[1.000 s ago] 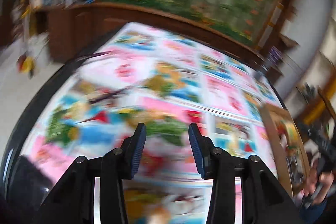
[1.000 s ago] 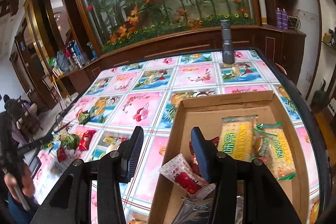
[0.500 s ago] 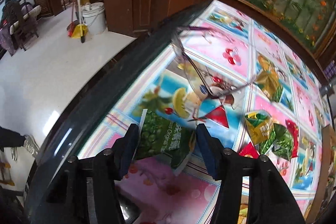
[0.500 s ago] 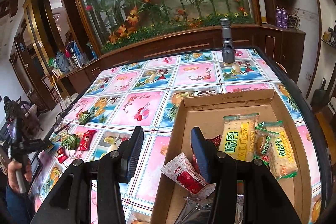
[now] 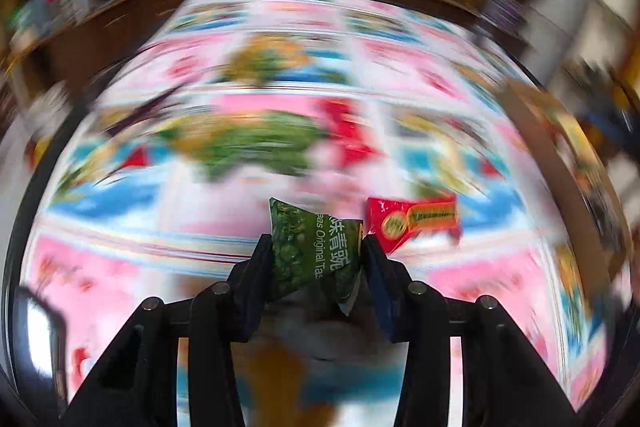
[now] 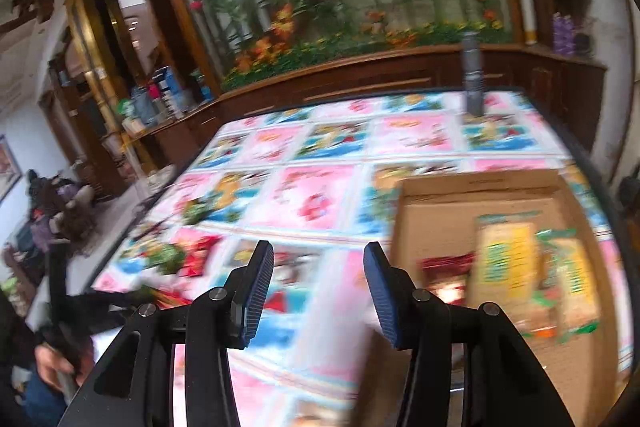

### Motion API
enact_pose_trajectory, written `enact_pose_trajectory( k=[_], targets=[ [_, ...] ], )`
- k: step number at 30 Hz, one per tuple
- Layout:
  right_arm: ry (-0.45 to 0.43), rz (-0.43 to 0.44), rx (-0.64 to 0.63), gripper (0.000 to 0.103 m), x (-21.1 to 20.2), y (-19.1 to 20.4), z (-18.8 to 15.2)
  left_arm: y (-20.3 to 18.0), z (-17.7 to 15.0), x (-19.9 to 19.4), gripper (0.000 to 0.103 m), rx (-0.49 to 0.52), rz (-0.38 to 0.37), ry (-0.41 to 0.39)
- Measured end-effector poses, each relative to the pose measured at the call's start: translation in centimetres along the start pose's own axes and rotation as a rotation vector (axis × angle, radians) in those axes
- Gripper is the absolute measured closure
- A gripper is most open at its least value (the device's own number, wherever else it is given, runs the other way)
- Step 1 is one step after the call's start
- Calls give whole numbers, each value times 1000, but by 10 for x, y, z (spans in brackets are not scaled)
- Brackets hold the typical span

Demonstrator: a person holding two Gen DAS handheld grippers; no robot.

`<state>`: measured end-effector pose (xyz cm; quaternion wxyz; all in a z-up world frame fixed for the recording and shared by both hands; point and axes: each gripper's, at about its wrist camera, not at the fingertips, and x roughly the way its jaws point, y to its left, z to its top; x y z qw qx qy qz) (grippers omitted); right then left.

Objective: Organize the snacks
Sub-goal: 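Grasp the green pea snack bag with the left gripper while the right grasps a red candy packet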

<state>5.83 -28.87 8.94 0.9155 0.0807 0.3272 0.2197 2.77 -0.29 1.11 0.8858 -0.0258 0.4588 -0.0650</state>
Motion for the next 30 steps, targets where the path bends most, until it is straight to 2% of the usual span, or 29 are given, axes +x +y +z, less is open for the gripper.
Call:
enact_pose_trajectory(
  k=[3, 6, 10, 12, 14, 17, 19, 21, 23, 24, 28, 30],
  targets=[
    [61, 51, -23, 53, 16, 33, 0, -7, -1, 1, 60, 34, -4, -2],
    [135, 76, -35, 55, 43, 64, 2, 9, 2, 1, 60, -22, 4, -7],
    [256, 71, -54, 65, 98, 100, 1, 17, -1, 0, 60, -28, 37, -21],
    [318, 62, -58, 67, 126, 115, -4, 21, -1, -1, 60, -41, 28, -22],
    [340, 65, -39, 67, 145, 124, -4, 21, -3, -2, 60, -41, 42, -25],
    [357, 25, -1, 71, 167, 131, 2, 21, -2, -2, 60, -38, 46, -26],
    [370, -30, -9, 75, 178, 133, 5, 22, -2, -2, 60, -41, 42, -25],
    [394, -14, -4, 75, 188, 137, 5, 22, -1, -1, 60, -43, 41, -25],
    [406, -43, -31, 75, 194, 141, 2, 22, -1, -1, 60, -40, 43, -26],
    [414, -49, -49, 79, 197, 144, -2, 22, -2, -1, 60, -38, 45, -27],
    [390, -104, -110, 82, 188, 145, -12, 21, -2, -2, 62, -34, 48, -30],
    [378, -79, -81, 82, 173, 137, -15, 20, -2, -3, 63, -31, 36, -31]
  ],
)
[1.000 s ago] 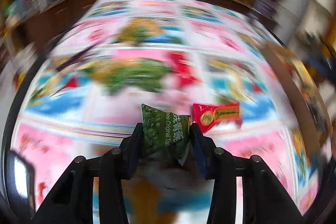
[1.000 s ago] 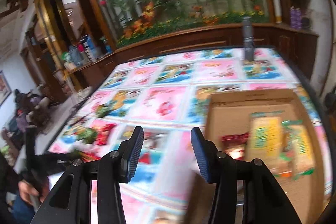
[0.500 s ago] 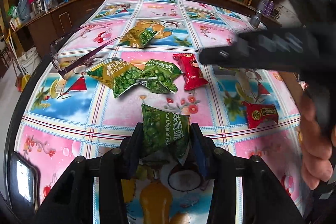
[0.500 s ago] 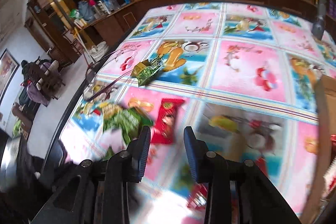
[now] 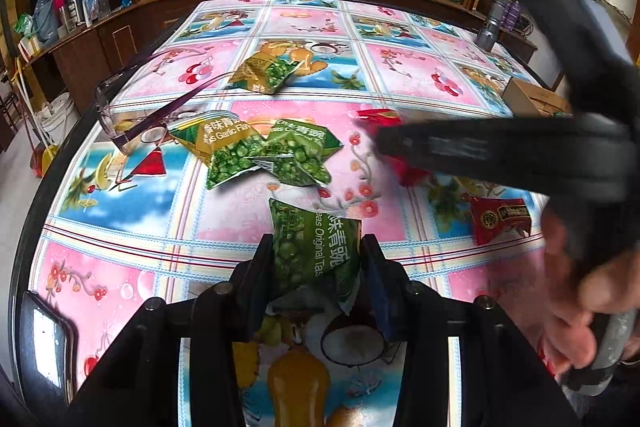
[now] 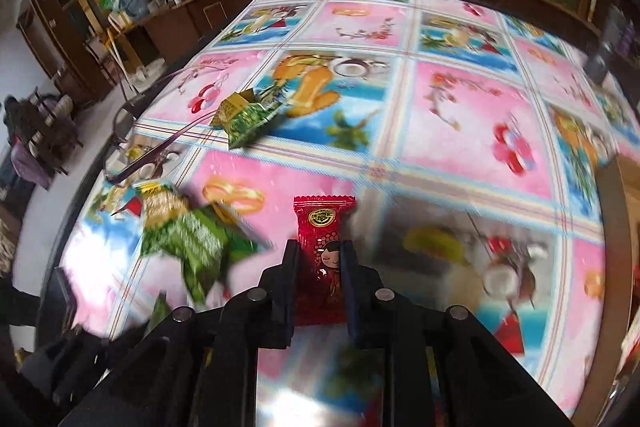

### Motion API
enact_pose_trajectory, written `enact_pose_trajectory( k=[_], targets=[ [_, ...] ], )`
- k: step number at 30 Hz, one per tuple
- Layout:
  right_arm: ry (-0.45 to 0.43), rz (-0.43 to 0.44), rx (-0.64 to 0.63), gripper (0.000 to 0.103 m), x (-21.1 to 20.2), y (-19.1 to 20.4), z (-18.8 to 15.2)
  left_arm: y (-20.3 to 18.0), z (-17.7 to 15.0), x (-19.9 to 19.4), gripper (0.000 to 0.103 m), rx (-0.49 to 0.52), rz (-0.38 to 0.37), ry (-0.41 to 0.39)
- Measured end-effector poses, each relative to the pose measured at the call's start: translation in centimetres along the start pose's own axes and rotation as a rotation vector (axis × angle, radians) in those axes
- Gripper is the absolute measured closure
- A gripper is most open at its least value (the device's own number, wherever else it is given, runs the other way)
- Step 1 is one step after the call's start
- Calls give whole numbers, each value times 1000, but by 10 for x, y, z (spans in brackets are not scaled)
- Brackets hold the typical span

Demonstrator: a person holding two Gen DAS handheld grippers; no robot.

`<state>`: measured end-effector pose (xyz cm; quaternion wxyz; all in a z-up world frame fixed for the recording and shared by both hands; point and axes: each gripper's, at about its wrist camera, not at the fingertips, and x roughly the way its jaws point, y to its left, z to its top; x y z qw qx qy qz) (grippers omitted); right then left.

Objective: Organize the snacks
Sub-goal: 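Grasp the green pea snack bag with the left gripper while the right grasps a red candy packet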

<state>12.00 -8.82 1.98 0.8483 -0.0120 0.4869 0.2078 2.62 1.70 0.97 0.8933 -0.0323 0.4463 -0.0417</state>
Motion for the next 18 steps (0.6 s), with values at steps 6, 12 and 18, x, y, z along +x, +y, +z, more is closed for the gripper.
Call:
enact_pose_trajectory(
  k=[6, 12, 18],
  targets=[
    [-84, 69, 33, 82, -49, -38, -35, -27, 4, 3, 63, 60, -33, -9],
    [-166, 79, 167, 82, -70, -85, -42, -66, 22, 6, 63, 95, 32, -111],
    [-205, 16, 221, 82, -79, -107, -40, -94, 45, 19, 63, 73, 60, -184]
  ],
)
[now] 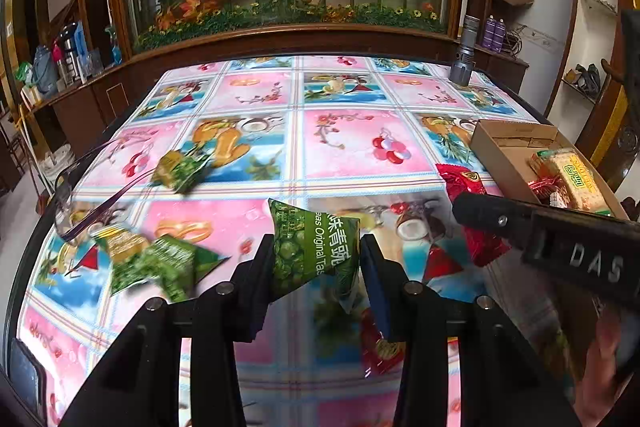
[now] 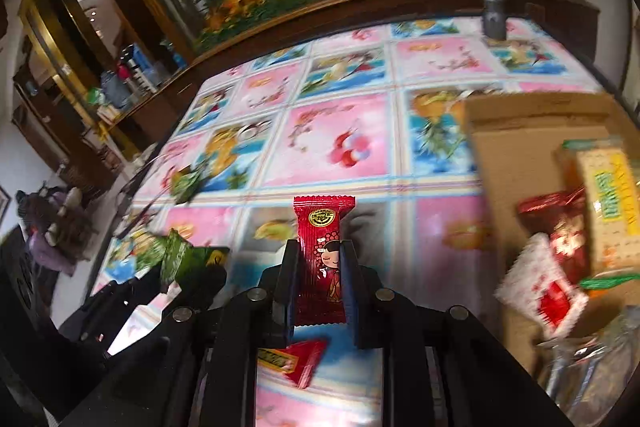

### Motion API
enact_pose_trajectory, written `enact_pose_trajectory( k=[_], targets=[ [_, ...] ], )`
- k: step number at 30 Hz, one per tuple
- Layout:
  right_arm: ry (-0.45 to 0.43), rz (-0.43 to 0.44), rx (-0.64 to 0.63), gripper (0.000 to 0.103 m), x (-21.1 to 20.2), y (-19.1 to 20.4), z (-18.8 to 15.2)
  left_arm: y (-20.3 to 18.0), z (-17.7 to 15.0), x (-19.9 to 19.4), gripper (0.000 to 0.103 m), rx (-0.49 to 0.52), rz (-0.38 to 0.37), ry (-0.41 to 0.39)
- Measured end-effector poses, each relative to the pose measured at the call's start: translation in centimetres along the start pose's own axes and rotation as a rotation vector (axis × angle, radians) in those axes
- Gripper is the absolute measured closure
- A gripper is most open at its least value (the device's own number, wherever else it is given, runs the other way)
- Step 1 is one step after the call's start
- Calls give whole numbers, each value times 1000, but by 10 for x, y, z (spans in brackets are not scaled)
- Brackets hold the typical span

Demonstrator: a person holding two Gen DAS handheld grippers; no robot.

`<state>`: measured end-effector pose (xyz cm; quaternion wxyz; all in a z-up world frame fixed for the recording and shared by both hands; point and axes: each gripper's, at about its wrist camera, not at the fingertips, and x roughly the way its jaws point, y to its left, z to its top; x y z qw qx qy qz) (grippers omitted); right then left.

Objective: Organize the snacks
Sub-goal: 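Grasp the green pea snack bag with the left gripper while the right grasps a red candy packet, then lift the green bag and red candy packet and carry them toward the box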

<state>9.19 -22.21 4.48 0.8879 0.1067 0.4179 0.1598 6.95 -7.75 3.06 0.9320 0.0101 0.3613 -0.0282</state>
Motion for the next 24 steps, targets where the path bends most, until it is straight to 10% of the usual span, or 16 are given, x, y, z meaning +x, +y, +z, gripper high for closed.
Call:
enact_pose_trajectory(
  k=[24],
  targets=[
    [-32, 27, -63, 82, -6, 16, -4, -2, -6, -25, 62, 57, 109, -114]
  ],
)
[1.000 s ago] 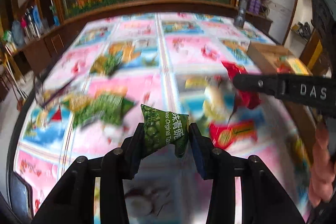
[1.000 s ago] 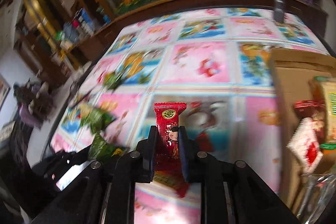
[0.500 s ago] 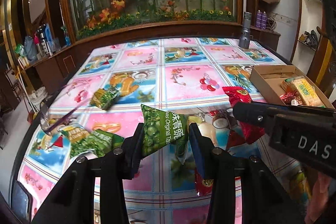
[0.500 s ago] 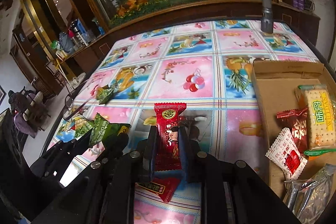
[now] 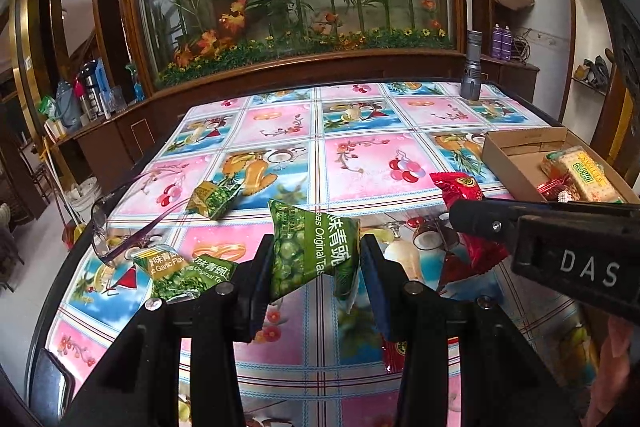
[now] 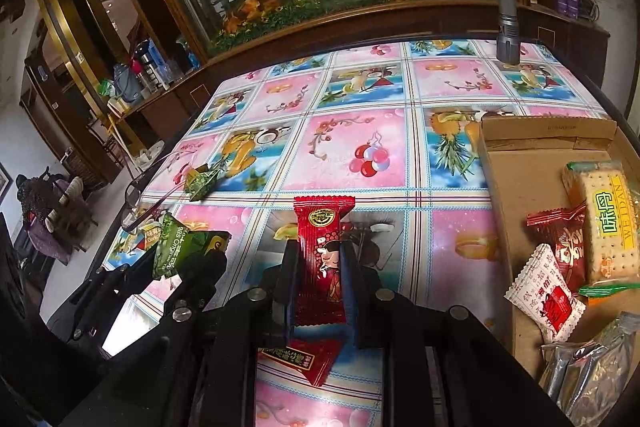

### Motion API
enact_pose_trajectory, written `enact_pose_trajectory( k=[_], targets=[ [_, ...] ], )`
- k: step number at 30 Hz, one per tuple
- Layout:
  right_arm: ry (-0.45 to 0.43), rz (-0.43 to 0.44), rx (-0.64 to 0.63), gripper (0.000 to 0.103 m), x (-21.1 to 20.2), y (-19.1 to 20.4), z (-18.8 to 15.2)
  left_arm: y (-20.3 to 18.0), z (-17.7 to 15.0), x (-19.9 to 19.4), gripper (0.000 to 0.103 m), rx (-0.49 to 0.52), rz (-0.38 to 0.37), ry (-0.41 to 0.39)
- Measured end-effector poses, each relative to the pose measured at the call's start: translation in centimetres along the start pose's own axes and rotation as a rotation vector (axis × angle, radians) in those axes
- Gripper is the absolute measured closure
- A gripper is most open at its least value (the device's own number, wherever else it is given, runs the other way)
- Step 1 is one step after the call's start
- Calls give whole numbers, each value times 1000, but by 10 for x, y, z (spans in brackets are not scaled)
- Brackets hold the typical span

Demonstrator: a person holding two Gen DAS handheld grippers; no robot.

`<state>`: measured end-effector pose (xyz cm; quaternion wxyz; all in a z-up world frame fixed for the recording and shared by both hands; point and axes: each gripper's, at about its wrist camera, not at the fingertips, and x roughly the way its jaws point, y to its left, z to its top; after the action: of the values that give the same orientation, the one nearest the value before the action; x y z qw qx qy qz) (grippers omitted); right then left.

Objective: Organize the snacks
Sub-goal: 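Lift the green bag and red candy packet and carry them toward the box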

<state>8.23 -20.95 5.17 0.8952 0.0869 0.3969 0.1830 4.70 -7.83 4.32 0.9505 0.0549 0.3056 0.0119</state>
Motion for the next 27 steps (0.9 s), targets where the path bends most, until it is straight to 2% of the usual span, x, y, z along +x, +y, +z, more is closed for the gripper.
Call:
enact_pose_trajectory(
  k=[27],
  targets=[
    [-12, 7, 8, 82, -5, -1, 2, -2, 2, -6, 62, 15, 22, -23]
  ],
)
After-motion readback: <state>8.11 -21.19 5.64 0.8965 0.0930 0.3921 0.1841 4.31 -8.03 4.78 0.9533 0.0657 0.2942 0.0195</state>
